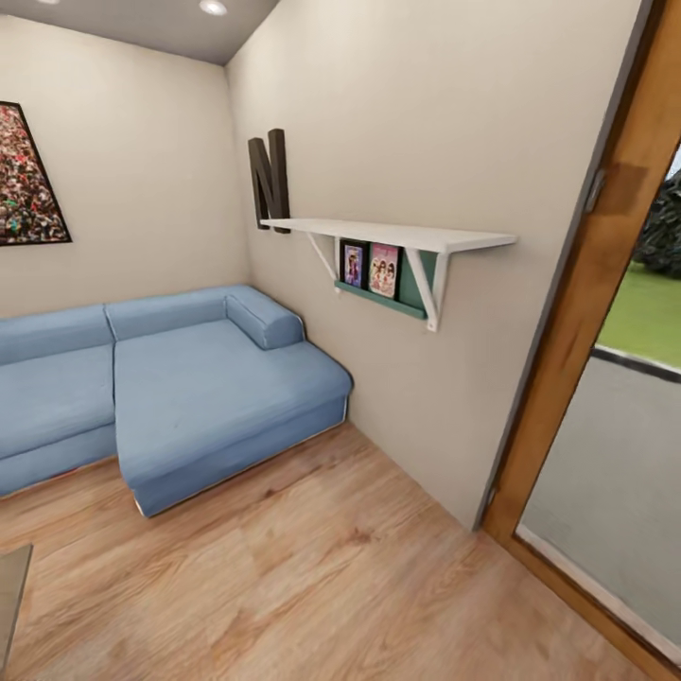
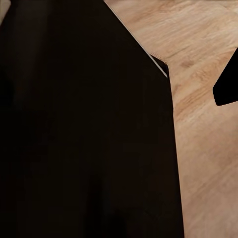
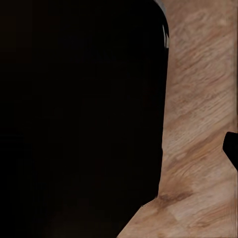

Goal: Turn on the radio receiver that's on the table in the living room.

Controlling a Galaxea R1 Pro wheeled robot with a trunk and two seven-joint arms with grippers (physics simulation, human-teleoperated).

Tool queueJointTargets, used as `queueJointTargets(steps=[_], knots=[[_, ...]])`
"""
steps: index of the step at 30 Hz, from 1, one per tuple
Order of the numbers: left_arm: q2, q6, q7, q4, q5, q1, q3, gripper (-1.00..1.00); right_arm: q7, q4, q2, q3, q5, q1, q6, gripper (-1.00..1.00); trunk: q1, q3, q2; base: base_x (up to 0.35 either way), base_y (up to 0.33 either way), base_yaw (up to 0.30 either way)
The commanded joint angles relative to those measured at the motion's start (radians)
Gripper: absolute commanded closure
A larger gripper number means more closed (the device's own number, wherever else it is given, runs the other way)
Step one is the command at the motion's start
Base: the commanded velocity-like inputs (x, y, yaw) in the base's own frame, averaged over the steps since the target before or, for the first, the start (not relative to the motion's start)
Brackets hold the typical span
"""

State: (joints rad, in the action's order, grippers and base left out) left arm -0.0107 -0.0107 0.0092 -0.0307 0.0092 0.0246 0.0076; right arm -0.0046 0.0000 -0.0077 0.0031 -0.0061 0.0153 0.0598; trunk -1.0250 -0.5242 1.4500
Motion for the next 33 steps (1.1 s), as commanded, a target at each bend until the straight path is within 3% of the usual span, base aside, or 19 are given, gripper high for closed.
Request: queueJointTargets(steps=[1, 33], knots=[[0.000, 0.000, 0.000, 0.000, 0.000, 0.000, 0.000, -1.00, 0.000, 0.000, 0.000, 0.000, 0.000, 0.000, 0.000, -1.00, 0.000, -0.001, 0.000, 0.323, 0.000, 0.268], [0.000, 0.000, 0.000, 0.000, 0.000, 0.000, 0.000, -1.00, 0.000, 0.000, 0.000, 0.000, 0.000, 0.000, 0.000, -1.00, 0.000, -0.027, 0.000, 0.323, 0.000, 0.267]])
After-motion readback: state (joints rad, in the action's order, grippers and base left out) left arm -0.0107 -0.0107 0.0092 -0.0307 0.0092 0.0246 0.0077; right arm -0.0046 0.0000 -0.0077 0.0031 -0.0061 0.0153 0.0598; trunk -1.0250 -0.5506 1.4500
